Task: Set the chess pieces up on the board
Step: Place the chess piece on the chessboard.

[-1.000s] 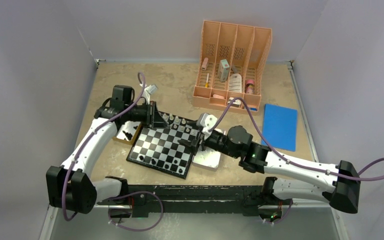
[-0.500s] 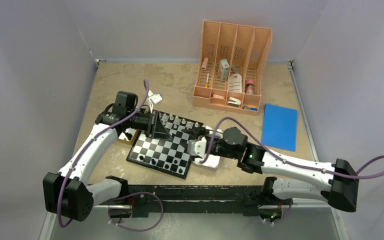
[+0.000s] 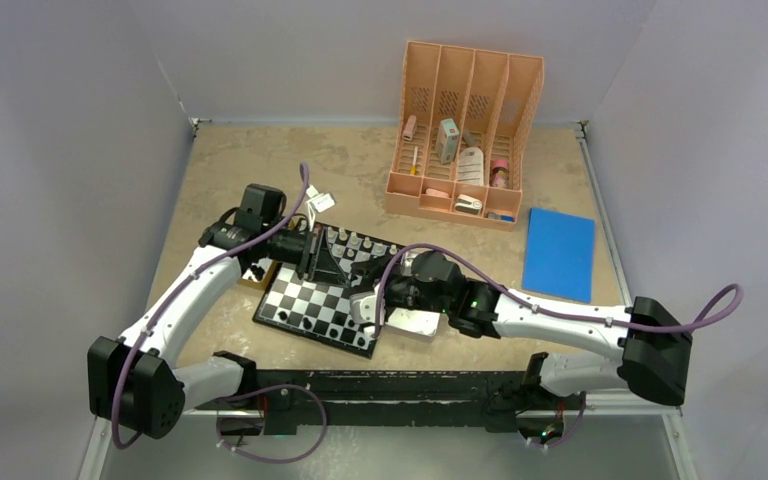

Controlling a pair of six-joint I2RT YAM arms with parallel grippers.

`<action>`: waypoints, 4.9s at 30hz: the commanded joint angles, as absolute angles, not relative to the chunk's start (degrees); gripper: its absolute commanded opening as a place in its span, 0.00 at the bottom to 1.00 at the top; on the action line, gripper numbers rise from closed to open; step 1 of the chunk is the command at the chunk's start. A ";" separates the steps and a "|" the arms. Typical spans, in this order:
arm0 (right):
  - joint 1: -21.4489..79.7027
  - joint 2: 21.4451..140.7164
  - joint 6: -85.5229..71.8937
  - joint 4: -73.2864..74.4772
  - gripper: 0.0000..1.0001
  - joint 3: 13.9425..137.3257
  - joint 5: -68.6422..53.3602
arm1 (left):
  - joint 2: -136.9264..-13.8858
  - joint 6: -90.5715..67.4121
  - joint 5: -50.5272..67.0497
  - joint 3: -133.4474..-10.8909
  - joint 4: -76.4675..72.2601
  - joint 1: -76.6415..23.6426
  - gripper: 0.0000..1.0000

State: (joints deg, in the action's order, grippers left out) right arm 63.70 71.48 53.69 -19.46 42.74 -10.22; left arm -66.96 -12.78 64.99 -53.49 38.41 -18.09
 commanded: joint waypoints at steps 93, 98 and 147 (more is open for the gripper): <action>66.53 43.69 3.74 -25.99 0.99 34.37 -2.11 | -50.64 -39.64 13.55 -39.65 30.29 -23.27 0.00; 66.53 42.71 3.69 -25.58 0.99 34.36 -2.83 | -50.65 -44.43 9.67 -34.64 27.25 -26.76 0.00; 66.53 41.92 5.10 -25.74 0.99 33.76 -5.27 | -56.66 -47.11 -3.99 -27.51 21.87 -33.83 0.00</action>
State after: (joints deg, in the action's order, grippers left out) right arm 66.41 41.74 4.56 -23.00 31.27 -4.21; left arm -56.90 -47.42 -2.22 -27.27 23.22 -33.30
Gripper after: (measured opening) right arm 0.987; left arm 0.072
